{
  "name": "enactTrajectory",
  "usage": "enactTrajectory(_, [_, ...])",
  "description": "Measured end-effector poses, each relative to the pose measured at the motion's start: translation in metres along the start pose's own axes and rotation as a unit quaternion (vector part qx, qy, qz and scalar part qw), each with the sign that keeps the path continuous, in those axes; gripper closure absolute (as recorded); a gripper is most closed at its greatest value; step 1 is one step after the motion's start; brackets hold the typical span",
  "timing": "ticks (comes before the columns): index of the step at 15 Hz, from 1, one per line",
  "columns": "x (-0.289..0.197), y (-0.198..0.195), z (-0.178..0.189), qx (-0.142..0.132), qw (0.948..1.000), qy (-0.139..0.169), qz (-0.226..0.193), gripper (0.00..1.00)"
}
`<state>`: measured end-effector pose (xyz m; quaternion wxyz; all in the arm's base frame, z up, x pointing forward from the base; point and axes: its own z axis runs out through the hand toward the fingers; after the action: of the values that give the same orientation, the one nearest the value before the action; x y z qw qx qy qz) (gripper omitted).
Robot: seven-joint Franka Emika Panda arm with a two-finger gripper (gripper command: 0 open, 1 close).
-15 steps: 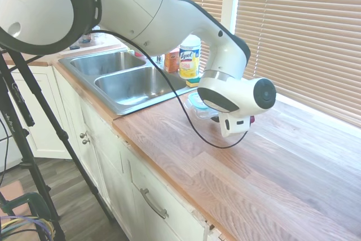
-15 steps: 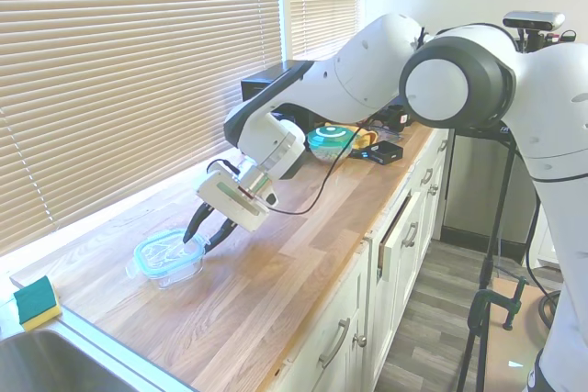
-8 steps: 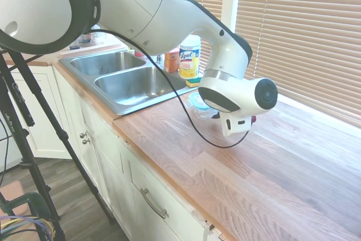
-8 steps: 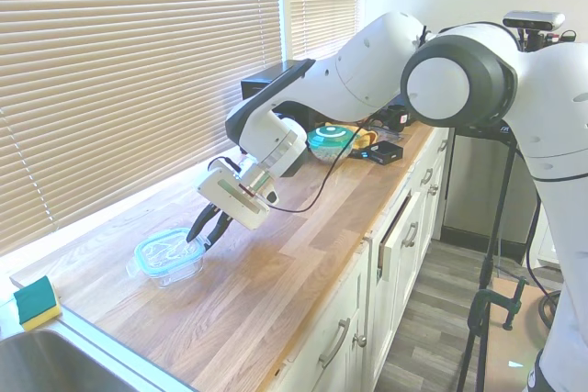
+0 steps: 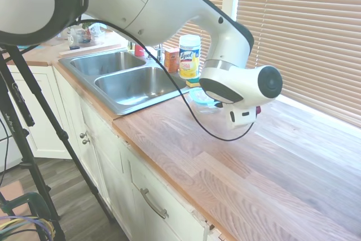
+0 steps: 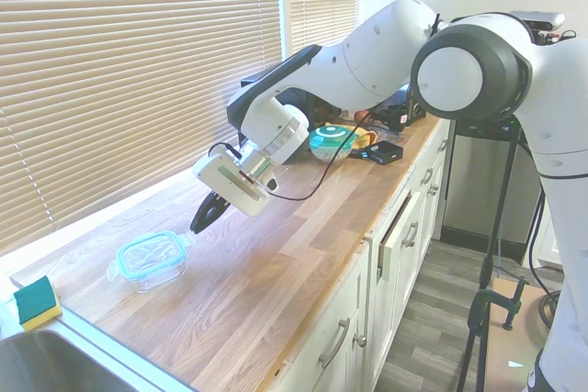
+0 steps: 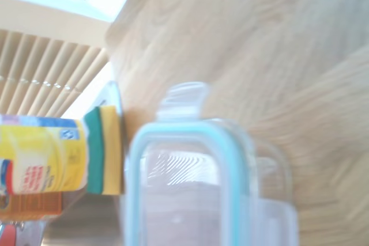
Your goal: Uncover the lid of the food container
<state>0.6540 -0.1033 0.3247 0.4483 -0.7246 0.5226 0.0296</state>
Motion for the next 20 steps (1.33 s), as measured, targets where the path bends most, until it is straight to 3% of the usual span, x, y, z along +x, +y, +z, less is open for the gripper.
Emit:
enactTrajectory(3, [-0.006,-0.004,0.002,-0.002,1.0,-0.001,-0.007,1.0])
enactTrajectory(4, [-0.007,-0.004,0.002,-0.003,1.0,-0.001,-0.008,0.0])
enactTrajectory(16, [0.007,0.028,0.001,0.0,1.0,-0.003,-0.006,0.0])
enactTrajectory(20, [0.014,0.042,0.007,0.026,0.9996,-0.01,-0.002,0.0])
